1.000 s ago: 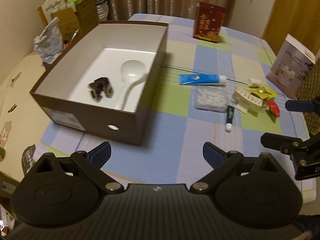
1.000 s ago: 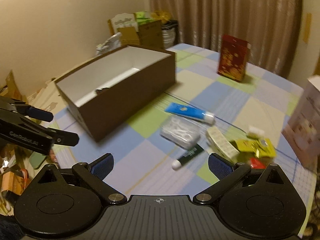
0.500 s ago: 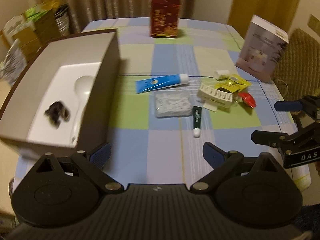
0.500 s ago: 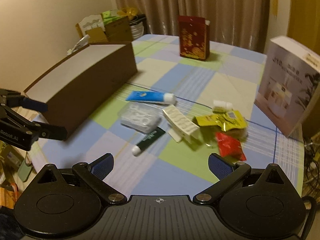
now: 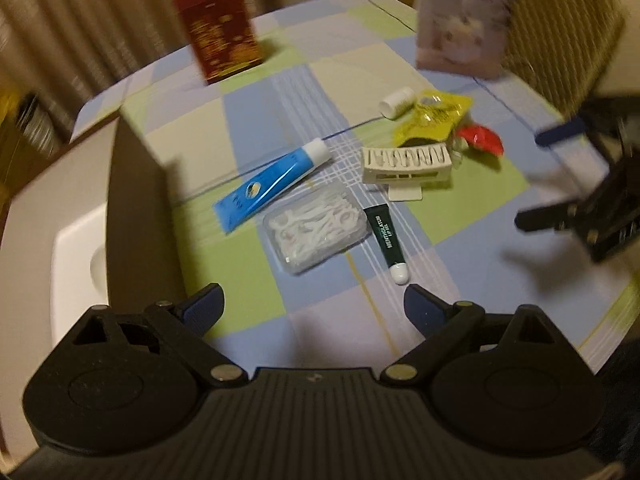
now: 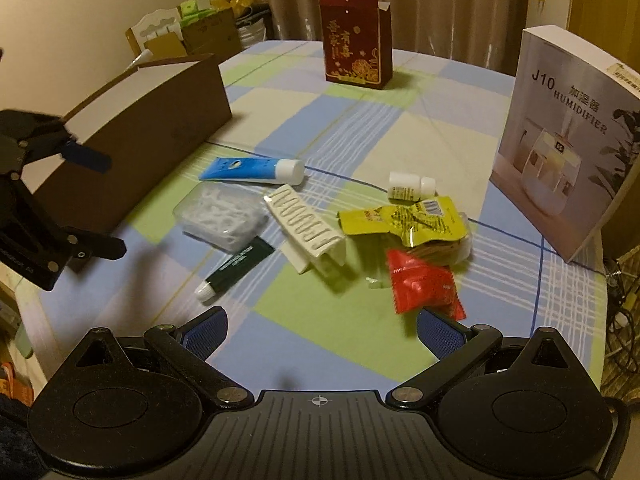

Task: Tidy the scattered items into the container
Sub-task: 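Grasp the clear floss pick box with the left tool while the right tool grasps the white holder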

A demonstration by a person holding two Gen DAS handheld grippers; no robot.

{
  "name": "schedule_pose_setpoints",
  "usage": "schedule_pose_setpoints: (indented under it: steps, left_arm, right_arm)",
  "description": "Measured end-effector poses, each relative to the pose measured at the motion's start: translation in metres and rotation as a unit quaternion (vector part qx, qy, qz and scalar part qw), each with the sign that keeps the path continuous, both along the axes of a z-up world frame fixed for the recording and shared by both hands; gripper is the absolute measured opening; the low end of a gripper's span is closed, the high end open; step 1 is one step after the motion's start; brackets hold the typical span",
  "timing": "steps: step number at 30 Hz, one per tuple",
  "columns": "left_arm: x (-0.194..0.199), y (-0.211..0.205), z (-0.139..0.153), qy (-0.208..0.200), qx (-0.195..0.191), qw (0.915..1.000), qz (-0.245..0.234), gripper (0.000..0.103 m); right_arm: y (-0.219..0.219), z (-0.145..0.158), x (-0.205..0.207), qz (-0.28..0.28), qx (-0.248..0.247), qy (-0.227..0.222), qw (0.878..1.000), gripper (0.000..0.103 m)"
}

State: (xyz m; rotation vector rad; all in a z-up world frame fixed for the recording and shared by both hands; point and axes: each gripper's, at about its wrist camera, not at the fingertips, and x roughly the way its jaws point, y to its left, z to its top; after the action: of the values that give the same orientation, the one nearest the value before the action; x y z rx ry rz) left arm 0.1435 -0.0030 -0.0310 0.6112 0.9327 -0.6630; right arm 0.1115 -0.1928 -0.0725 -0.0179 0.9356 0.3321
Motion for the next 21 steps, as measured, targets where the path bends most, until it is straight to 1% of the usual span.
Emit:
schedule_pose_setpoints:
  steps: [5, 6, 9, 12, 13, 15, 17, 19, 21]
  left_arm:
    - [0.022, -0.015, -0.015, 0.001, 0.021, 0.9976, -0.067, 0.09]
    - [0.025, -0.018, -0.018, 0.002, 0.025, 0.9966, -0.079, 0.088]
    - [0.036, -0.029, -0.027, 0.007, 0.042, 0.9921, -0.118, 0.085]
    - [0.047, -0.038, -0.034, 0.01, 0.056, 0.985, -0.163, 0.082]
    - [0.051, -0.041, -0.037, 0.012, 0.064, 0.9822, -0.176, 0.082]
    - [0.06, -0.048, -0.043, 0.019, 0.081, 0.9763, -0.2, 0.078]
    - [0.066, -0.055, -0.05, 0.021, 0.091, 0.9699, -0.225, 0.078]
    - [0.071, -0.061, -0.056, 0.032, 0.096, 0.9633, -0.248, 0.078]
    - [0.077, -0.066, -0.062, 0.043, 0.098, 0.9592, -0.262, 0.076]
  right_arm:
    - [0.0, -0.003, 0.014, 0.01, 0.002, -0.001, 1.0, 0.103]
    - [-0.001, -0.004, 0.017, 0.01, 0.002, 0.0, 1.0, 0.103]
    - [-0.003, -0.006, 0.025, 0.004, 0.006, 0.005, 1.0, 0.103]
    - [-0.007, -0.01, 0.031, -0.01, 0.009, 0.012, 1.0, 0.103]
    - [-0.009, -0.011, 0.032, -0.015, 0.01, 0.016, 1.0, 0.103]
    - [-0.011, -0.012, 0.034, -0.022, 0.013, 0.02, 0.999, 0.103]
    - [-0.014, -0.013, 0.035, -0.029, 0.014, 0.024, 0.999, 0.103]
    - [-0.018, -0.013, 0.035, -0.036, 0.016, 0.026, 0.999, 0.103]
    - [-0.021, -0.012, 0.036, -0.041, 0.018, 0.027, 0.999, 0.103]
